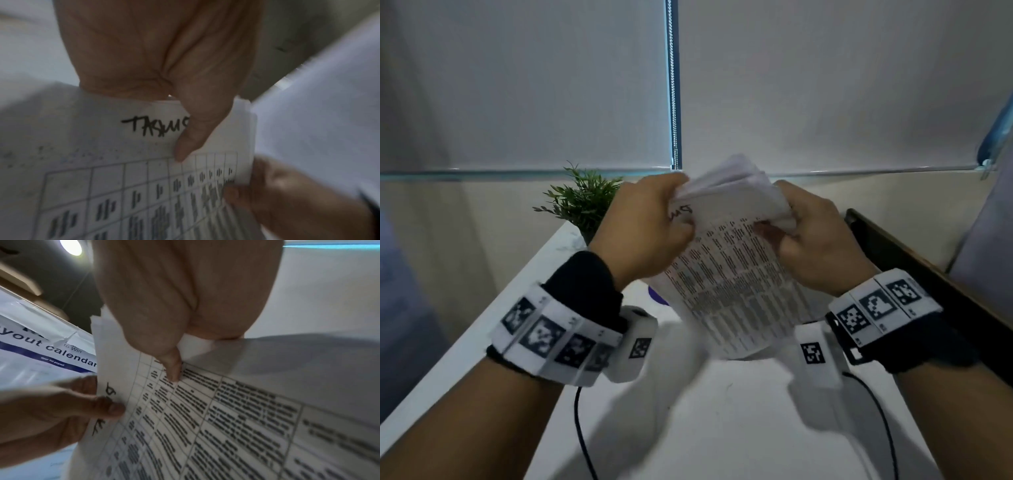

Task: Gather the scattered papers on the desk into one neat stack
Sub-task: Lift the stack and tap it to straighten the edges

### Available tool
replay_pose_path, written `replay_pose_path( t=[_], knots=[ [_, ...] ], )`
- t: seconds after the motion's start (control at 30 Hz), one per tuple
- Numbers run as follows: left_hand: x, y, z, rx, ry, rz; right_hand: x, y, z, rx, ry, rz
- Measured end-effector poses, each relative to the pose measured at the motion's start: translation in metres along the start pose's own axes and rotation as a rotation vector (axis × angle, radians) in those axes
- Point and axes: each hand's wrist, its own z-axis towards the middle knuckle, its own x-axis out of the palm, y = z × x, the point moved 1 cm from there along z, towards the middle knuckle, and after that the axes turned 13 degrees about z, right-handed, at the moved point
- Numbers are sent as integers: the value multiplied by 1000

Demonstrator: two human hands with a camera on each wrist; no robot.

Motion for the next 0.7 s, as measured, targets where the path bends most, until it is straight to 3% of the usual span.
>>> replay_pose_path(
  t=[0.07, 0.17, 0.23, 0.3, 0.33, 0.4, 0.53, 0.7],
  knots=[
    [13, 23, -4, -91, 35, -203, -2, 0, 0, 12, -46, -85],
    [39, 59, -25, -353, 44, -632, -14, -28, -13, 305, -170, -309],
    [52, 76, -42, -494, 61, -837, -19, -51, -30, 542, -200, -67],
    [60, 84, -54, -536, 84, -953, -15, -70, -45, 626, -154, 388],
    [63, 86, -58, -527, 94, -990, -11, -73, -49, 621, -122, 570],
    [67, 85, -62, -507, 116, -1029, -3, -72, -51, 529, -95, 692],
    [70, 84, -62, -469, 116, -1099, 2, -63, -46, 358, -124, 642],
    [75, 86, -72, -514, 71, -1107, 5, -83, -62, 380, -151, 558]
  ],
)
